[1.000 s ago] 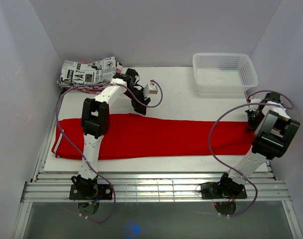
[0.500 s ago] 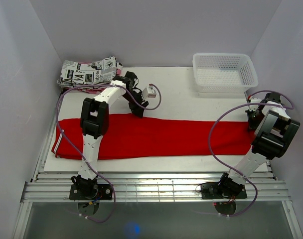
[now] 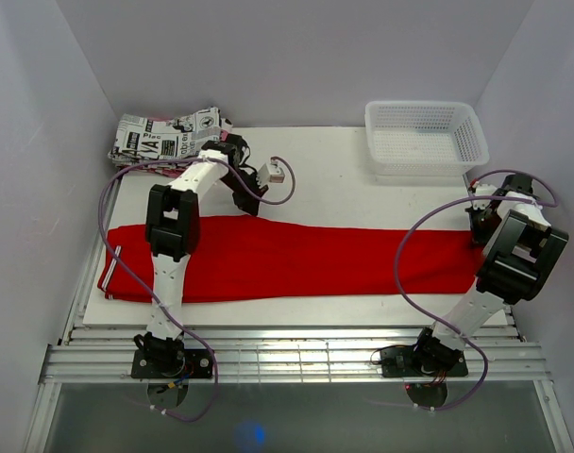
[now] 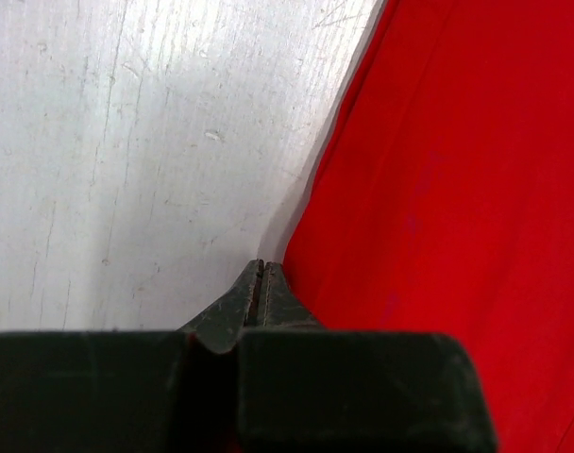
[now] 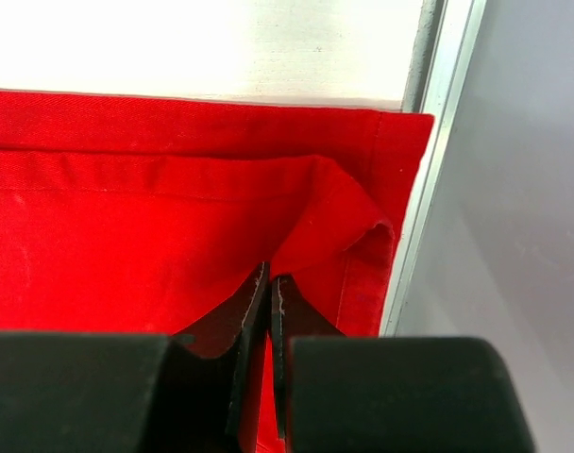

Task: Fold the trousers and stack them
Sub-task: Fold the trousers

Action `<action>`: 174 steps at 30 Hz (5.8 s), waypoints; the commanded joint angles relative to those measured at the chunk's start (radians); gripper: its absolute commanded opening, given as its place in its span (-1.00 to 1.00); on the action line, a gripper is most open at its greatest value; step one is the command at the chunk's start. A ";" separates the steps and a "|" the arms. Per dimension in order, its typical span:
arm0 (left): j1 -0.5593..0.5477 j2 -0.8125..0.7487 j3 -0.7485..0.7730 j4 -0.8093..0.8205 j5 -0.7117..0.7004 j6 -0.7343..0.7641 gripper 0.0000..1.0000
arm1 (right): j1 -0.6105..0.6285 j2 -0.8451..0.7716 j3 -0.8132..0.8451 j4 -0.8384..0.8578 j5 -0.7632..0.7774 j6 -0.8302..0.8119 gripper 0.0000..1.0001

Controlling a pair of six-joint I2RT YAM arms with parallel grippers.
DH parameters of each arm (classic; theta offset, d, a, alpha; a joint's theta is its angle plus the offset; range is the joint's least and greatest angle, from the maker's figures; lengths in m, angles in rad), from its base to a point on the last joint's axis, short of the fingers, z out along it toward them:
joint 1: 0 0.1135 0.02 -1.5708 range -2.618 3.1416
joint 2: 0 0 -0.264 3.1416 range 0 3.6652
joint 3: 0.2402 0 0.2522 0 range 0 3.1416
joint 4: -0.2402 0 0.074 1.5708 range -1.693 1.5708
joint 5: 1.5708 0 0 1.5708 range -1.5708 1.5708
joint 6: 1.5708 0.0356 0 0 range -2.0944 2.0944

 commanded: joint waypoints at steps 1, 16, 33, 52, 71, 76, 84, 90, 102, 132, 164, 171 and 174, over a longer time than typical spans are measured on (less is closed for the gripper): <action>0.013 -0.110 -0.003 -0.018 0.050 0.011 -1.00 | 0.006 -0.061 0.022 0.006 -0.017 -0.004 -0.85; 0.042 -0.124 0.035 -0.021 0.104 -0.063 0.18 | 0.006 -0.075 0.005 0.006 -0.026 -0.004 -0.84; 0.042 -0.041 -0.028 -0.016 0.058 -0.080 0.11 | 0.006 -0.066 0.005 0.007 -0.026 0.005 -0.84; 0.056 -0.121 -0.058 -0.069 0.110 -0.058 -1.00 | 0.006 -0.107 -0.006 0.013 -0.009 -0.016 -0.84; 0.141 -0.199 -0.146 0.026 0.110 -0.094 -1.00 | -0.004 -0.049 0.060 0.033 0.011 -0.035 -0.84; 0.141 -0.228 -0.170 0.059 0.104 -0.080 -1.00 | -0.004 -0.046 0.088 0.029 -0.060 0.004 -0.84; 0.177 -0.306 -0.247 0.128 0.156 -0.086 -1.00 | -0.005 -0.175 0.085 0.035 -0.106 -0.045 -0.84; 0.205 -0.325 -0.275 0.200 0.150 -0.120 -1.00 | -0.004 -0.122 0.119 0.067 -0.106 -0.032 -0.84; 0.203 -0.254 -0.367 0.411 -0.028 -0.281 -1.00 | 0.058 0.236 0.277 0.130 -0.140 0.128 -0.78; -0.050 -0.309 -0.386 0.320 0.122 -0.402 0.26 | 0.096 0.114 0.039 -0.005 -0.181 -0.019 -0.70; -0.068 -0.420 -0.488 0.295 0.126 -0.405 0.29 | 0.150 0.083 0.219 -0.324 -0.267 -0.310 0.06; -0.068 -0.428 -0.493 0.266 0.144 -0.398 0.29 | 0.202 0.149 0.071 -0.181 -0.092 -0.318 -0.05; -0.068 -0.429 -0.506 0.228 0.135 -0.350 0.29 | 0.187 0.124 -0.040 -0.159 0.012 -0.384 -0.08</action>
